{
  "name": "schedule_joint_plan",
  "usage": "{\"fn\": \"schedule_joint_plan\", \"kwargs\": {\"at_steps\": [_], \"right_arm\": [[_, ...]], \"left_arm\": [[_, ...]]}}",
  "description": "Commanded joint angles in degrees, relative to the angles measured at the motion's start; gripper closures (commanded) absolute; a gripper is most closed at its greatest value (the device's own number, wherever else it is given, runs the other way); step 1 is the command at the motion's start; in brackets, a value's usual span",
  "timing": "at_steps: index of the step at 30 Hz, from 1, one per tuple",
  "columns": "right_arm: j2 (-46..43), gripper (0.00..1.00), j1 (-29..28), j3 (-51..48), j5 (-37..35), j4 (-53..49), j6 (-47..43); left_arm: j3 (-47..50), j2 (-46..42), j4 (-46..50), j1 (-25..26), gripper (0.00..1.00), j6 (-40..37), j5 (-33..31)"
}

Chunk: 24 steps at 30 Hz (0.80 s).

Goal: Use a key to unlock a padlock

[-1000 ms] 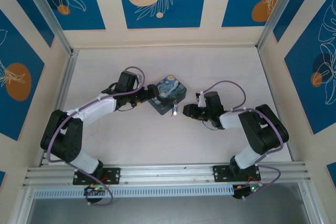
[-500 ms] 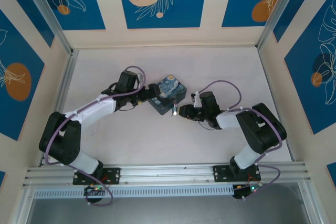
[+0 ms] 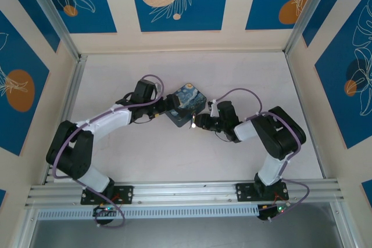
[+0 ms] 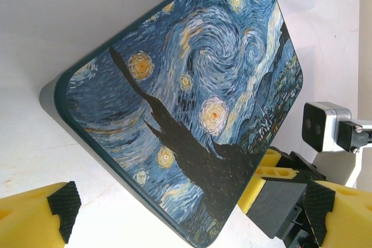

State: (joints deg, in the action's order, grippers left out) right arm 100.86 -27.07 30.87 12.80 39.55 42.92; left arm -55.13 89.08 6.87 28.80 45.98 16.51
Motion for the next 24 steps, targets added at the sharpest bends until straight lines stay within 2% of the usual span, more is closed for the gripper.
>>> {"fn": "schedule_joint_plan", "kwargs": {"at_steps": [1, 6, 10, 15, 19, 24], "right_arm": [[3.14, 0.72, -0.65, 0.17, -1.03, -0.56, -0.29], [3.21, 0.76, -0.84, -0.67, -0.74, 0.48, -0.62], [3.34, 0.73, -1.43, -1.07, -0.27, 1.2, -1.16], [4.18, 0.75, -1.93, -0.25, -1.62, 0.06, -1.35], [4.35, 0.85, -1.94, -0.11, -2.51, -0.26, -1.01], [3.62, 0.91, -1.85, -0.59, -3.13, -0.35, -0.39]], "left_arm": [[-1.81, 0.79, -0.14, 0.56, 0.0, 0.16, 0.8], [-2.33, 1.19, -0.04, 0.55, 0.0, 0.16, 0.89], [-2.78, 1.53, 0.13, 0.54, 0.0, 0.08, 0.93], [-3.17, 1.87, 0.28, 0.54, 0.0, 0.06, 0.89], [-3.48, 2.14, 1.17, 0.62, 0.0, -0.4, 0.21], [-3.88, 2.15, 4.01, 0.82, 0.0, -1.76, -2.49]]}}
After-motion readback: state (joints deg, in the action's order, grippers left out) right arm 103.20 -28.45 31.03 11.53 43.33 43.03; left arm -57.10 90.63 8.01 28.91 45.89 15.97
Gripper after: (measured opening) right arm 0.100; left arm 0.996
